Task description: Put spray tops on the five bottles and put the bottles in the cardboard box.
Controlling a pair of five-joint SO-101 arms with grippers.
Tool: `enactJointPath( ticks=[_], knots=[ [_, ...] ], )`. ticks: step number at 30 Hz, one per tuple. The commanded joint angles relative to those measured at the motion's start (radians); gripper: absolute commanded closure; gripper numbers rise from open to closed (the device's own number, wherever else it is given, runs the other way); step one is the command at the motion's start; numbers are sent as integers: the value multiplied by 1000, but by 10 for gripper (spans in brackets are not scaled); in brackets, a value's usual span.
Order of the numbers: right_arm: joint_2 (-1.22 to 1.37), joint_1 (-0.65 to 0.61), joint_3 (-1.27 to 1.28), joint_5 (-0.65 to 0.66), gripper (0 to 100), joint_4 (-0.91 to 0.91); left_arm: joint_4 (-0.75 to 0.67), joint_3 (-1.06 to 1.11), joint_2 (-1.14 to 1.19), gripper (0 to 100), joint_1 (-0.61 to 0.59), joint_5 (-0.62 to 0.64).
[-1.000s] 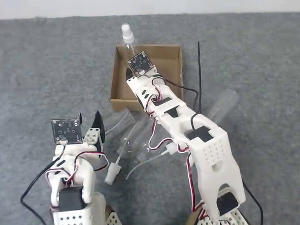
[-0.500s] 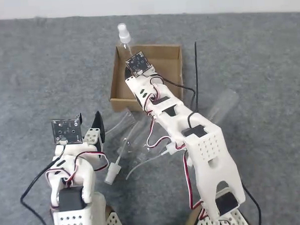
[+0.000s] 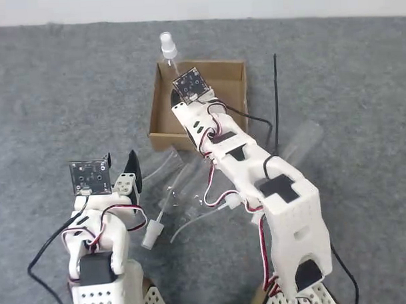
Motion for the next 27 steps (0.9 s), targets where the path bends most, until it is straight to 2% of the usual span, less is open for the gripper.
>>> enactJointPath(
  ticks=[1, 20, 27],
  knots=[
    [-127, -4, 20, 6, 876, -1, -34, -5, -15, 837, -6, -11],
    [-420, -12, 270, 6, 875, 16, -34, -5, -15, 837, -6, -11],
    [-579, -12, 273, 3, 875, 245, -34, -5, -15, 837, -8, -11]
  ],
)
